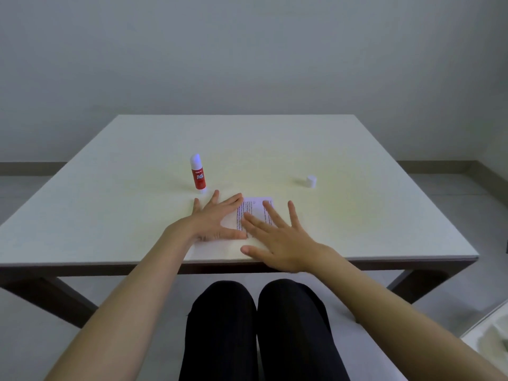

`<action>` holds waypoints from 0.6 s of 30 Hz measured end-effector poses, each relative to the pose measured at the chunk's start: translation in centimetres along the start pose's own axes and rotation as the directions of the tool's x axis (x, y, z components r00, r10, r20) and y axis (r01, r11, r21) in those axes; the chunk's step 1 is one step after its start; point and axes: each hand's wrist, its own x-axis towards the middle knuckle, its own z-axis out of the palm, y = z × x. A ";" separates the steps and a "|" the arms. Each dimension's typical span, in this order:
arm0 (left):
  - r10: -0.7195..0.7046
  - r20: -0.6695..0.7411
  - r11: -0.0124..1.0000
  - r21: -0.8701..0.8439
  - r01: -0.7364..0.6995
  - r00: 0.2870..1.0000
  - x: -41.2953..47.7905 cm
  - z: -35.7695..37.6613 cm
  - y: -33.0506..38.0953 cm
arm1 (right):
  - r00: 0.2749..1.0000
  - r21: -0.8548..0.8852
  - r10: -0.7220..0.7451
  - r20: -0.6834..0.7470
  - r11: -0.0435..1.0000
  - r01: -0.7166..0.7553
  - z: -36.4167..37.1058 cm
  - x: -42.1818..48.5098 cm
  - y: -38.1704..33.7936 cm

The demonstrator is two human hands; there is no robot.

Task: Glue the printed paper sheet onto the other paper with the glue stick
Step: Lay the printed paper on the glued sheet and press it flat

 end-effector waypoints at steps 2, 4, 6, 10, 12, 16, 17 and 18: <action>0.003 -0.006 1.000 -0.016 -0.003 1.000 0.0 0.1 -0.1 | 0.998 -0.028 0.053 0.030 0.998 -0.052 -0.7 0.8 1.4; 0.005 -0.001 1.000 -0.018 -0.005 1.000 0.1 0.2 -0.2 | 0.983 -0.037 0.173 0.062 0.985 -0.171 -1.7 1.6 2.9; 0.004 0.000 1.000 -0.013 -0.004 1.000 0.0 0.2 -0.3 | 0.967 -0.024 0.245 0.065 0.969 -0.244 -2.0 2.2 3.1; 0.012 -0.013 0.999 -0.045 -0.012 1.000 0.0 0.2 -0.2 | 0.998 -0.050 0.046 -0.053 0.998 -0.049 -0.2 1.4 -0.7; 0.020 -0.010 0.999 -0.038 -0.020 1.000 0.0 0.2 -0.2 | 0.997 -0.068 -0.038 -0.073 0.997 0.033 0.3 0.9 -1.4; 0.011 0.002 0.999 -0.034 -0.011 1.000 -0.1 0.1 -0.4 | 0.993 -0.028 0.117 0.000 0.993 -0.117 -1.2 1.5 1.9; 0.010 0.004 1.000 -0.025 -0.010 1.000 -0.1 0.1 -0.4 | 0.983 -0.028 0.181 0.024 0.983 -0.180 -1.7 1.7 2.7; 0.012 0.004 1.000 -0.021 -0.012 1.000 -0.1 0.2 -0.5 | 0.974 -0.031 0.222 0.035 0.975 -0.221 -2.0 1.7 3.0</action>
